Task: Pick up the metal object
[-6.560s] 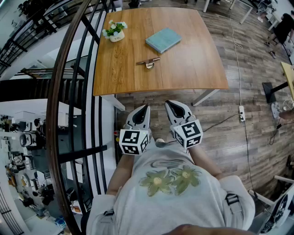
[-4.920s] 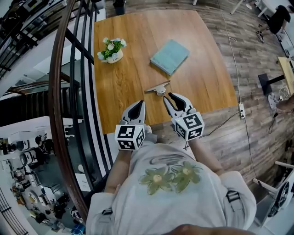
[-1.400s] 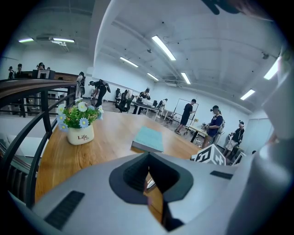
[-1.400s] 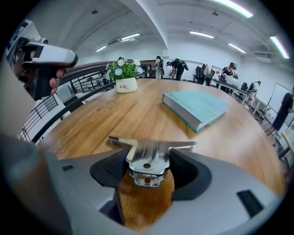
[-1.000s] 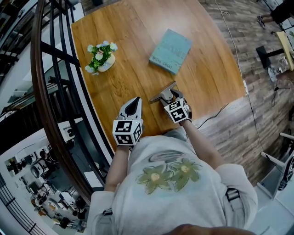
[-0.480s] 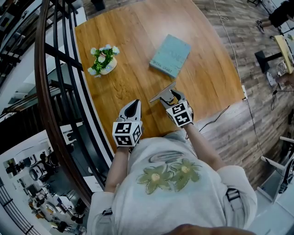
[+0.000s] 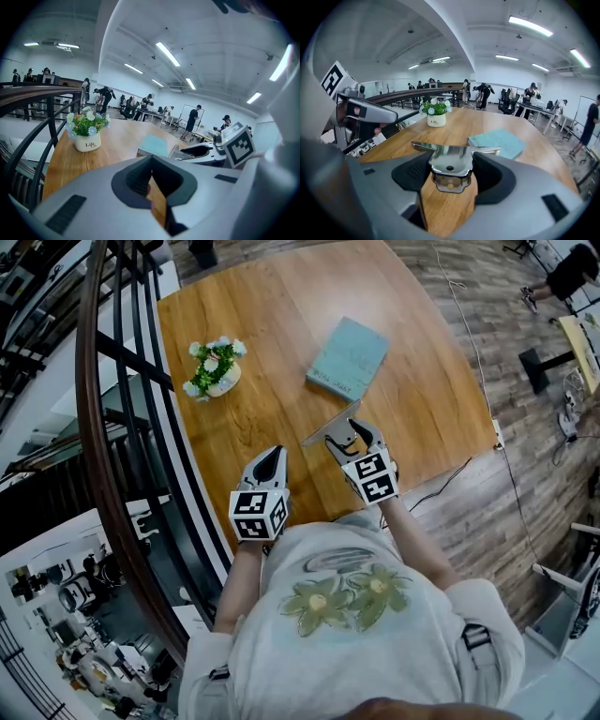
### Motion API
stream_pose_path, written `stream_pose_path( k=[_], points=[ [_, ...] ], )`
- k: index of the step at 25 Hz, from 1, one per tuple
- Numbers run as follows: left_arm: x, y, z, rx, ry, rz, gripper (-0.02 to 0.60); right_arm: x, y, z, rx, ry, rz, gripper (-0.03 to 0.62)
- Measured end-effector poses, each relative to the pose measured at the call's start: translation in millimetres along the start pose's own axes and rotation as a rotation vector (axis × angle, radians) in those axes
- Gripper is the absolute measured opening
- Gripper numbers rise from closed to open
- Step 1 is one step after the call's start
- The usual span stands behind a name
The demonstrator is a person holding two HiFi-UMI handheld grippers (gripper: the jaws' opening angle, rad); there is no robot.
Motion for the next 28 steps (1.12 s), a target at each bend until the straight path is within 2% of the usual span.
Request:
stream_pose_path(
  k=[19,28],
  points=[
    [6,10,6,0.012,0.018,-0.032,0.014,36,60,-10,0.045,-0.034,-0.170,0.284],
    [6,14,2,-0.005,0.013,-0.042,0.014,53,71,-15,0.045,-0.055,-0.231,0.284]
  ],
)
Point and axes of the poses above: the fingertips, and each gripper's own axes: x backward along the fingers, z to its left, y out of its top, the point moved 6 cm from there along x, backward along the fingers, and after that the axes turned 15 degrees about x, right-handed, at the moved point
